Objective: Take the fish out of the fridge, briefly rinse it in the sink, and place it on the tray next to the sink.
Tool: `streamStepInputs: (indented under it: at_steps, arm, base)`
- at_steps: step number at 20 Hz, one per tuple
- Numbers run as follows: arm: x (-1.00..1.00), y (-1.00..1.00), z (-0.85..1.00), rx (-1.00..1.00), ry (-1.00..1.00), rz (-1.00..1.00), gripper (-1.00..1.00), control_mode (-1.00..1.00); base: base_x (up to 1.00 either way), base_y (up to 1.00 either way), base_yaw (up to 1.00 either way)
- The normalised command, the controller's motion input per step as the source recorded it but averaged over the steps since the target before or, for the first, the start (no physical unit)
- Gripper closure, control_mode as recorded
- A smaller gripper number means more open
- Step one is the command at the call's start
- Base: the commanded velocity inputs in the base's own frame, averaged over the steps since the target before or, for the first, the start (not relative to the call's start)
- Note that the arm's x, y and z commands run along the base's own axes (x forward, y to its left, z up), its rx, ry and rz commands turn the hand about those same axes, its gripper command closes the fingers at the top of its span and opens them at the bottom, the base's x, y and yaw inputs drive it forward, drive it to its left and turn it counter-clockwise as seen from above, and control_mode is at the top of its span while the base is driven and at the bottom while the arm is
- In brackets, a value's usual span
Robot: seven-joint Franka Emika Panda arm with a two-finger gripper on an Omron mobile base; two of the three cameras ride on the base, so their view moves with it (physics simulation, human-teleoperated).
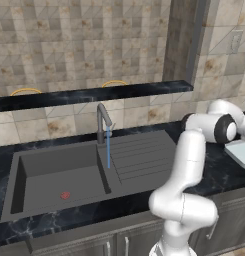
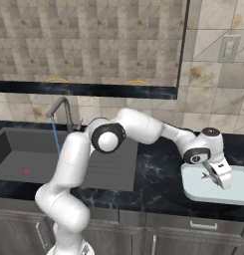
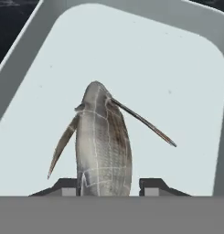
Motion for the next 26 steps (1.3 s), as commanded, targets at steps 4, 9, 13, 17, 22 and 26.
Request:
streamStepInputs:
  at_steps: [4, 9, 13, 17, 22, 26]
  arm:
    - [0.19, -0.14, 0.44, 0.15, 0.11, 0.00, -1.00, -1.00]
    - [-0.16, -0.02, 0.87, 0.09, -0.05, 0.00, -1.00, -1.00]
    - [-0.98, 0.39, 0.88, 0.01, -0.31, 0.03, -1.00, -1.00]
    - [-0.98, 1.00, 0.51, -0.04, -0.34, 0.15, -1.00, -1.00]
    - [-0.66, 1.00, 0.08, -0.13, -0.28, 0.19, -1.00, -1.00]
    - [-0.47, 1.00, -0.03, -0.16, -0.27, 0.22, -1.00, -1.00]
  base:
    - [0.00, 0.00, 0.00]
    - [0.00, 0.00, 0.00]
    - [0.00, 0.00, 0.00]
    - [0.00, 0.00, 0.00]
    - [0.00, 0.00, 0.00]
    - [0.00, 0.00, 0.00]
